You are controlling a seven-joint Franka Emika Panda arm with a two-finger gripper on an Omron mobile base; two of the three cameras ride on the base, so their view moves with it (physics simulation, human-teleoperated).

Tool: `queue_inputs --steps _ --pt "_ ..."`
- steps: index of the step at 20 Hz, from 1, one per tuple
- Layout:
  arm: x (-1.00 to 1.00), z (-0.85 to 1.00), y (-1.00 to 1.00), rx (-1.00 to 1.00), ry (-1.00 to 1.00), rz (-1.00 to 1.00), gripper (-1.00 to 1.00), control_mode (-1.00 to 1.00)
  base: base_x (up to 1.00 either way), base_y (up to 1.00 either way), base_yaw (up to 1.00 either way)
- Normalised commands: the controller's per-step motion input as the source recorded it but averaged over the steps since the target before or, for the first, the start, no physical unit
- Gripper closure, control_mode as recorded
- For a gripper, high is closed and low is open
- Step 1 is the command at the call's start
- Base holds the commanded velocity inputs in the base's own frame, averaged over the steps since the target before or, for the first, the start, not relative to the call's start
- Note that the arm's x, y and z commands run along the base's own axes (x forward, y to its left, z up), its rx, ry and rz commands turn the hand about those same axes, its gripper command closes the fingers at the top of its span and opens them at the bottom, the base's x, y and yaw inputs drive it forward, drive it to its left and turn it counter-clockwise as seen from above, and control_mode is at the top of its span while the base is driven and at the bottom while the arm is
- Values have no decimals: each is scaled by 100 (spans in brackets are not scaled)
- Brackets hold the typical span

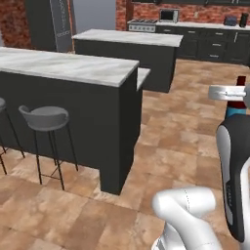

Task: Get the candle and the beer from the cabinet and move them to the dining counter.

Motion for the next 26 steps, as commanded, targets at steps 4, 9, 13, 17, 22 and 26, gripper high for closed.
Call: queue_inputs --steps 4,9,13,17,22,26 --pt "0 0 0 0 0 0 100 100 44 100 -50" --pt "0 0 0 0 0 0 100 100 38 100 -45" --pt "0 0 0 0 0 0 100 100 35 100 -37" --pt "0 0 0 0 0 0 100 100 51 100 -28" --pt "0 0 0 0 0 0 100 100 54 100 -25" --pt "0 0 0 0 0 0 100 100 59 100 -25"
